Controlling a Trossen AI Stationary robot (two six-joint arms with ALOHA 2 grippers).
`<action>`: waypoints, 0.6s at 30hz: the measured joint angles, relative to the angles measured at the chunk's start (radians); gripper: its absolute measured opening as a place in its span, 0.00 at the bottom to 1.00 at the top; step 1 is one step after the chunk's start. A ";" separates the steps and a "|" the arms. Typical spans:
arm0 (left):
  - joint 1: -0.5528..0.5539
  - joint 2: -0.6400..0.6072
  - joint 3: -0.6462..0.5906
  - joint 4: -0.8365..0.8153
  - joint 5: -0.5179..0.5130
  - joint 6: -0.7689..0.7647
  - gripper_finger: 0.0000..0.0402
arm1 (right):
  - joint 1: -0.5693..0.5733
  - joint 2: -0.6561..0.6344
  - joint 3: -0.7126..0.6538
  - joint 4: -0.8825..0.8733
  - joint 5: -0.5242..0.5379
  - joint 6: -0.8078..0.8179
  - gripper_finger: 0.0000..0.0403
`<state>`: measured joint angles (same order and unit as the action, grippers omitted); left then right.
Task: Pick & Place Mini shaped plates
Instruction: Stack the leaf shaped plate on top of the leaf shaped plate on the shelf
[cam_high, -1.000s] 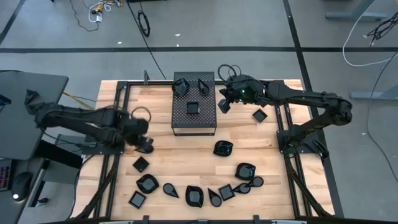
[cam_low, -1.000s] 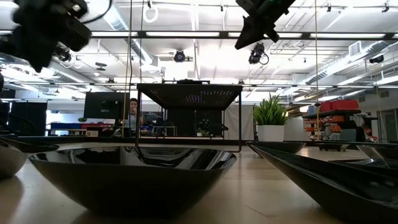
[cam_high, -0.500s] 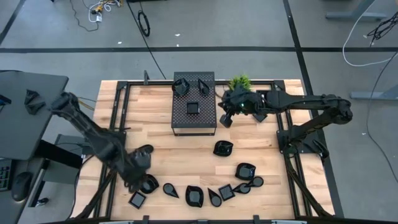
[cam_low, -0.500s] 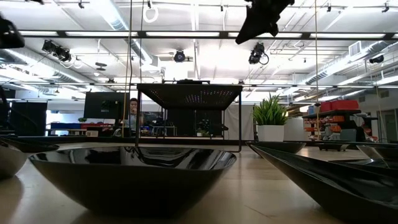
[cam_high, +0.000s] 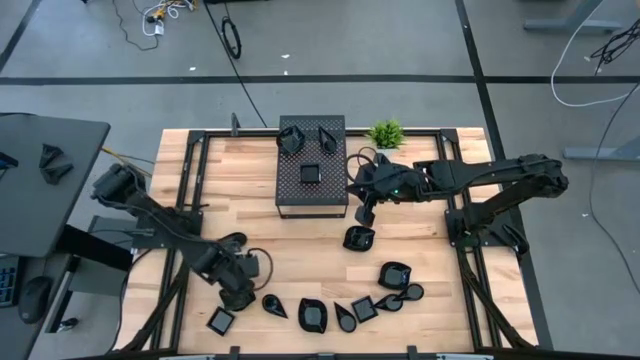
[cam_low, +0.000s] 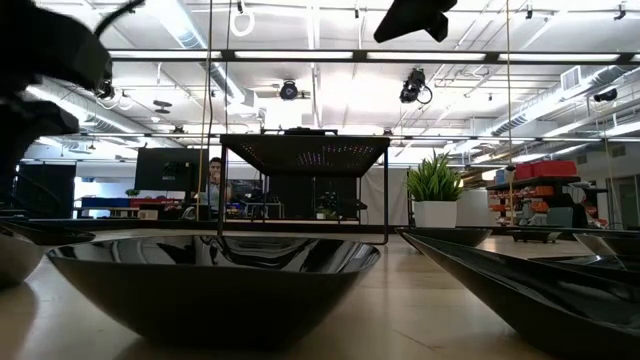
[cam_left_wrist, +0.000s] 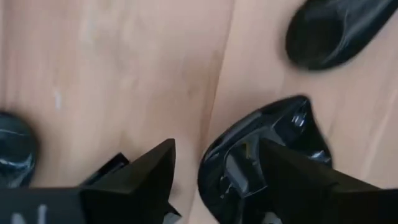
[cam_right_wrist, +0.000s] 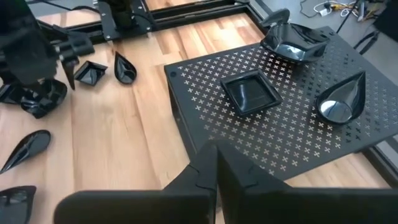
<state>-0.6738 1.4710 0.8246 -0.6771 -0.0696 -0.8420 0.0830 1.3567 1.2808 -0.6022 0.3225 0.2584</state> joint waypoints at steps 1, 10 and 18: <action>0.010 0.010 0.000 0.001 0.017 0.041 0.59 | 0.000 0.000 0.000 0.000 0.000 0.007 0.02; 0.056 0.089 0.000 0.051 0.132 0.268 0.43 | 0.014 0.000 0.000 0.000 0.001 0.021 0.02; 0.056 0.102 0.000 0.062 0.150 0.274 0.23 | 0.023 0.000 0.000 0.009 0.001 0.017 0.02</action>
<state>-0.6182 1.5726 0.8246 -0.6149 0.0804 -0.5675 0.1059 1.3567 1.2808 -0.5931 0.3240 0.2751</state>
